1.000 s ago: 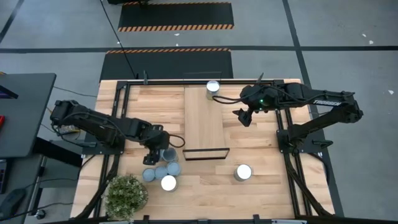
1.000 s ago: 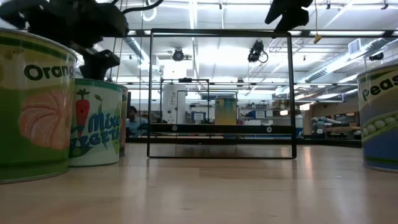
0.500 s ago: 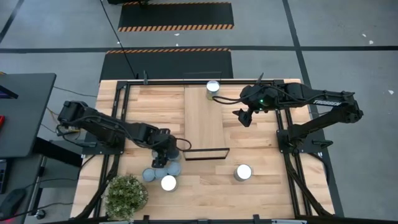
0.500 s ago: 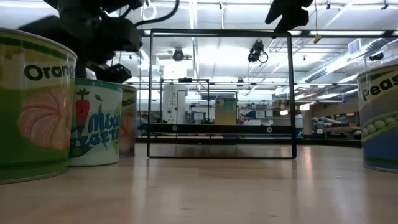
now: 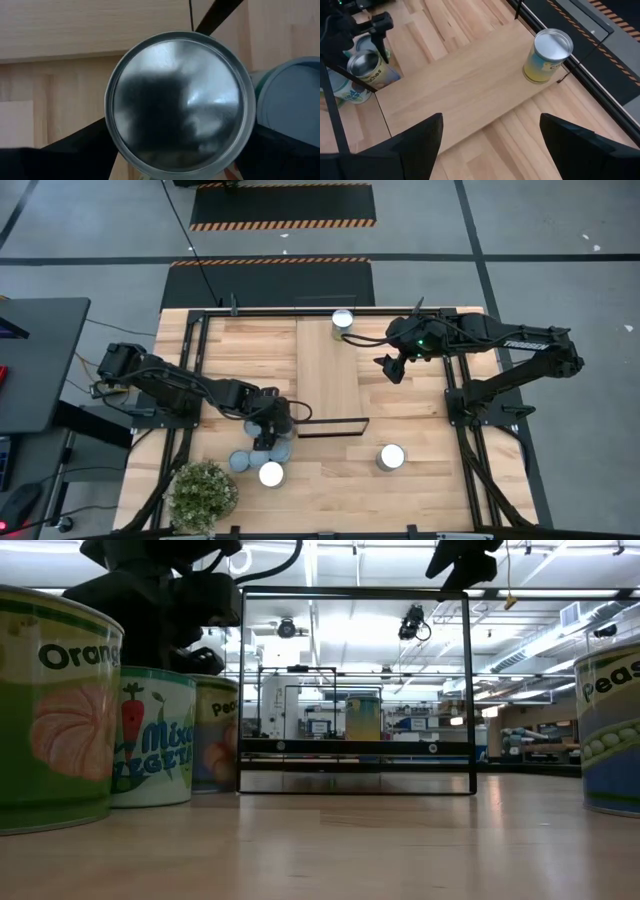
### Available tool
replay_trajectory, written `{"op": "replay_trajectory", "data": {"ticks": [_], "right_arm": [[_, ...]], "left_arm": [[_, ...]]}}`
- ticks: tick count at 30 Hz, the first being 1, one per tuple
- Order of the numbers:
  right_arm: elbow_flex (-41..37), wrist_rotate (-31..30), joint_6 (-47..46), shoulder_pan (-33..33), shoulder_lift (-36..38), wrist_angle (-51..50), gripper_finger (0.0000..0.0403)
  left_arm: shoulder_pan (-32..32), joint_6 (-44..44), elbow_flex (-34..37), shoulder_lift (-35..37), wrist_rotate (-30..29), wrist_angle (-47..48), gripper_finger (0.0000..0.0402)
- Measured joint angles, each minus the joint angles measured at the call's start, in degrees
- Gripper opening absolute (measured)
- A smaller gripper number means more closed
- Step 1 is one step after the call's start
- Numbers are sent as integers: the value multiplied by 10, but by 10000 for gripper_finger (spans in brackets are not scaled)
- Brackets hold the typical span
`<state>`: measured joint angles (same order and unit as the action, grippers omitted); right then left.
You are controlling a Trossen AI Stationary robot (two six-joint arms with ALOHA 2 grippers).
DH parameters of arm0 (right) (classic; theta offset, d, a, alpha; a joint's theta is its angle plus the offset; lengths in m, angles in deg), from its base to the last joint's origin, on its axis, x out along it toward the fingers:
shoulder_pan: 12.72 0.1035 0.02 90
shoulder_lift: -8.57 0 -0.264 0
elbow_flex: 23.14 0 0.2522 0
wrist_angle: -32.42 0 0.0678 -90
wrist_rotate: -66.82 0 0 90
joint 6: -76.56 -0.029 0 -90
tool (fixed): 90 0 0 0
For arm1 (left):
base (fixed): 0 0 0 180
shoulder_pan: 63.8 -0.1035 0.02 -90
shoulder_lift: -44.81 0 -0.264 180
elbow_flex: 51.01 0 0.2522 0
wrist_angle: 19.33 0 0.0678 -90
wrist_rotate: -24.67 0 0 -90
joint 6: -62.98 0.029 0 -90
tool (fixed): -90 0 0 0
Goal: Pick and place cans onto a shelf
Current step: Put the canned peaches on the shelf
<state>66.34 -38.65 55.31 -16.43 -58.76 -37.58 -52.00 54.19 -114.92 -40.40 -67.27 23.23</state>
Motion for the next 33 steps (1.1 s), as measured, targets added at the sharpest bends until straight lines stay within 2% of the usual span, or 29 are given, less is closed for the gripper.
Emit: {"op": "replay_trajectory", "data": {"ticks": [10,21,28,33], "right_arm": [[0,-3,0,0,0,0,339],[0,1,4,0,0,0,339],[0,1,7,0,0,-1,339],[0,1,7,0,0,0,339]], "left_arm": [[0,-23,0,0,-6,-26,298],[-18,-25,0,23,-11,19,298],[-82,-8,-3,67,-30,34,298],[-157,37,-25,73,-24,57,298]]}}
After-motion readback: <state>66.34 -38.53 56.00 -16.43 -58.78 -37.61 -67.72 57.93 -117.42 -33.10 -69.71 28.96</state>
